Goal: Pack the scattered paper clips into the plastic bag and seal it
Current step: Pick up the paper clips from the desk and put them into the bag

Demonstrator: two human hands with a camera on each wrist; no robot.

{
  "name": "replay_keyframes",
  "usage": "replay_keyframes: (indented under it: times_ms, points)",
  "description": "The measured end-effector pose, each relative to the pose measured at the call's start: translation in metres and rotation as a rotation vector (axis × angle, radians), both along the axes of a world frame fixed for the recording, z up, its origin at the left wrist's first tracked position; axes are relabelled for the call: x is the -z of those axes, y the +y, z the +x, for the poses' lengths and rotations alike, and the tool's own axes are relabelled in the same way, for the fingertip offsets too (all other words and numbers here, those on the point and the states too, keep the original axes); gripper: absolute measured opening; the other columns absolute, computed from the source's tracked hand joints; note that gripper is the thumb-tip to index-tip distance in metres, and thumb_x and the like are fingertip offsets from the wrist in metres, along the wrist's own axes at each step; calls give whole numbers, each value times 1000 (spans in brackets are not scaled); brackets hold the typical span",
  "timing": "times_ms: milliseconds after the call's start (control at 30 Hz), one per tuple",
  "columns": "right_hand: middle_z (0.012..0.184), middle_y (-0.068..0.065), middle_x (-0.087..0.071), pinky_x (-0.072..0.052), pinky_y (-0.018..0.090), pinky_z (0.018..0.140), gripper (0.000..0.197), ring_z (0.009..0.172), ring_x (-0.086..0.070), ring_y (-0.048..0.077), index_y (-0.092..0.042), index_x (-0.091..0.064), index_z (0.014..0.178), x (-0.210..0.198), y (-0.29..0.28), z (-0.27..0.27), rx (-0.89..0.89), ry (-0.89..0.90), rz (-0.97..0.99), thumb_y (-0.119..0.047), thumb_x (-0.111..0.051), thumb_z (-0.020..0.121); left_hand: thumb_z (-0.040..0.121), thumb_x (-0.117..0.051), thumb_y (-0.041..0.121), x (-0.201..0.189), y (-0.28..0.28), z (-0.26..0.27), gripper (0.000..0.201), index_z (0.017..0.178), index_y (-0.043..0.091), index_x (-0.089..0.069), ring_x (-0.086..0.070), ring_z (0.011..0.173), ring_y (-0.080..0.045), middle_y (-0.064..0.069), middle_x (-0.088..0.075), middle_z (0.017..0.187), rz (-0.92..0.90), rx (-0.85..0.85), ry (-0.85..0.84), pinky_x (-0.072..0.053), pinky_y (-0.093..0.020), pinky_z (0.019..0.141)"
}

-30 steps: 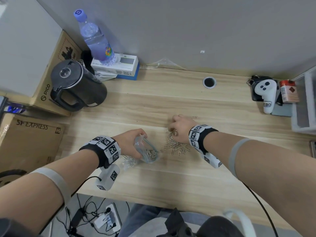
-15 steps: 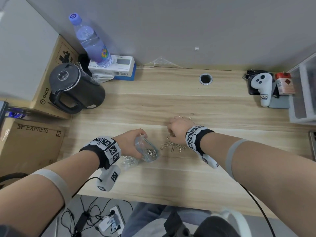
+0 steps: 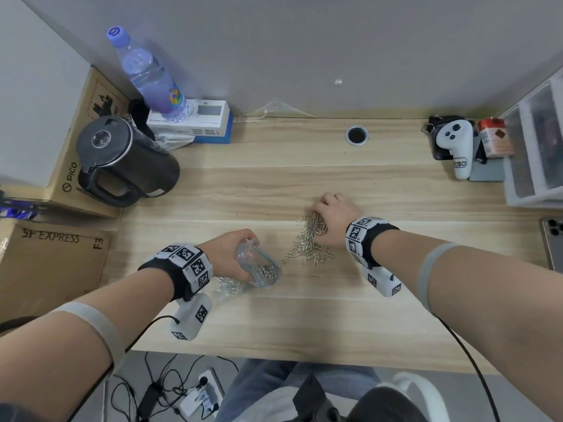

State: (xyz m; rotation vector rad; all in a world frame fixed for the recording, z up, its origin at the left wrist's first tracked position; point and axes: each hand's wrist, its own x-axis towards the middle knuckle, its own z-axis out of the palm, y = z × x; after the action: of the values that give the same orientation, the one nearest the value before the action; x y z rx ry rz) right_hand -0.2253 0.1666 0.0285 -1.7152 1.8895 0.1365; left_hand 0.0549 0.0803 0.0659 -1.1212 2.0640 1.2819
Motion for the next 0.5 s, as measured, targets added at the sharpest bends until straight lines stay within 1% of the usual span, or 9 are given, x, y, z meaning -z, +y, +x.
replay_keyframes:
  times_ms: [100, 200, 233, 300, 367, 400, 433, 500]
  points:
    - [121, 2, -45, -43, 35, 92, 69, 114, -40, 21, -24, -49, 135, -2, 3, 6, -25, -47, 31, -48, -68, 72, 57, -87, 26, 1, -2, -1, 70, 117, 31, -51, -61, 82, -9, 6, -60, 104, 3, 8, 11, -50, -21, 68]
    - [121, 2, -45, -45, 37, 94, 72, 116, -42, 22, -24, -48, 134, -6, 5, 7, -22, -56, 40, -51, -69, 70, 64, -88, 19, 1, -3, -2, 67, 119, 29, -51, -61, 83, -12, 5, -61, 104, -6, 27, 11, -50, -18, 65]
    - [121, 2, -43, -45, 36, 93, 76, 116, -42, 22, -23, -47, 133, -6, 6, 6, -7, -43, 21, -54, -71, 68, 64, -88, 20, 1, -3, -2, 67, 119, 29, -51, -62, 84, -13, 4, -61, 105, -6, 33, 10, -52, -19, 65]
    - [123, 2, -40, -45, 36, 91, 90, 117, -39, 22, -24, -42, 134, -6, 8, 6, 18, -11, 6, -60, -77, 59, 65, -89, 20, 2, -4, -3, 67, 119, 29, -51, -63, 85, -16, 3, -62, 105, -9, 42, 8, -52, -18, 65]
    - [125, 1, -36, -49, 39, 88, 106, 119, -35, 22, -31, -36, 136, -6, 9, 9, -1, 16, 41, -66, -82, 48, 66, -89, 19, 2, -4, -3, 67, 120, 27, -51, -63, 85, -16, 3, -62, 105, -10, 47, 6, -50, -15, 63]
    - [127, 0, -34, -50, 40, 87, 110, 120, -33, 22, -34, -35, 137, -5, 10, 11, -17, 25, 57, -67, -83, 44, 65, -89, 20, 3, -4, -3, 68, 121, 27, -51, -63, 85, -16, 4, -62, 106, -11, 48, 6, -51, -16, 64]
    - [128, 0, -34, -51, 41, 87, 113, 122, -32, 22, -36, -34, 138, -3, 11, 14, -31, 30, 63, -68, -84, 42, 64, -89, 21, 3, -4, -3, 69, 121, 29, -51, -65, 86, -17, 4, -62, 106, -10, 48, 3, -54, -20, 67]
    - [129, 1, -33, -51, 42, 91, 112, 122, -31, 24, -38, -34, 140, 1, 13, 21, -39, 18, 51, -65, -85, 45, 60, -89, 26, 4, -4, -2, 71, 119, 32, -50, -67, 90, -21, 4, -61, 108, -12, 44, -2, -58, -33, 74]
